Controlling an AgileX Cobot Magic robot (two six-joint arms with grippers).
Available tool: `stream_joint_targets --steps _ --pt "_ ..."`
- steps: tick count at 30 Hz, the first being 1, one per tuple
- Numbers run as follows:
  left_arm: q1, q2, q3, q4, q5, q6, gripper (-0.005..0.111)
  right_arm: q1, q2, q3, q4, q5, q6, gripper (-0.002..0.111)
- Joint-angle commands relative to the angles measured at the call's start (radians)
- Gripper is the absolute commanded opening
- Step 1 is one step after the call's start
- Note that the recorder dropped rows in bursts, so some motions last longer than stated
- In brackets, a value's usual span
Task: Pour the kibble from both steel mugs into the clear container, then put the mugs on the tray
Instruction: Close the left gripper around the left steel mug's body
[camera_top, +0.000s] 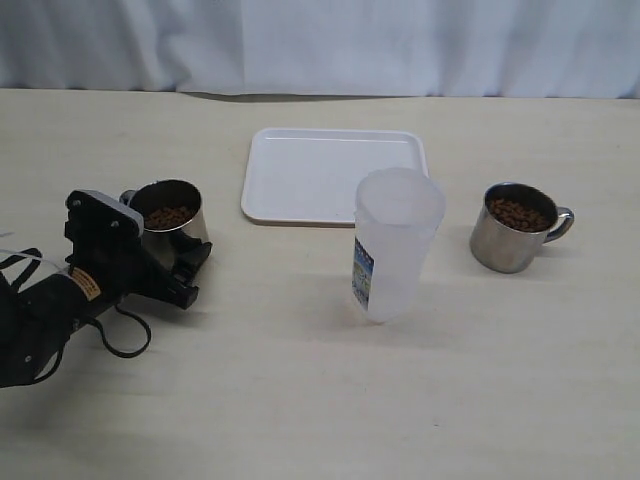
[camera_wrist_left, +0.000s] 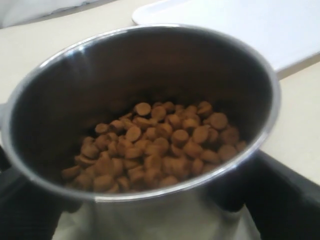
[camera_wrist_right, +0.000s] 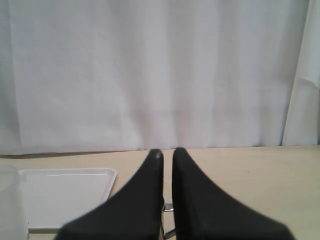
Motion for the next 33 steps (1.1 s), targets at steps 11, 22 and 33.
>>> stream_joint_targets --steps 11,22,33 --pt "0.000 0.011 -0.001 0.022 0.023 0.017 0.065 -0.005 -0.004 0.004 0.001 -0.009 -0.007 0.005" --pt "0.000 0.011 -0.001 0.020 0.023 0.002 0.065 -0.005 -0.004 0.004 0.001 -0.009 -0.007 0.005" --pt "0.000 0.008 -0.001 0.020 0.023 -0.140 0.065 -0.005 -0.004 0.004 0.001 -0.009 -0.007 0.005"
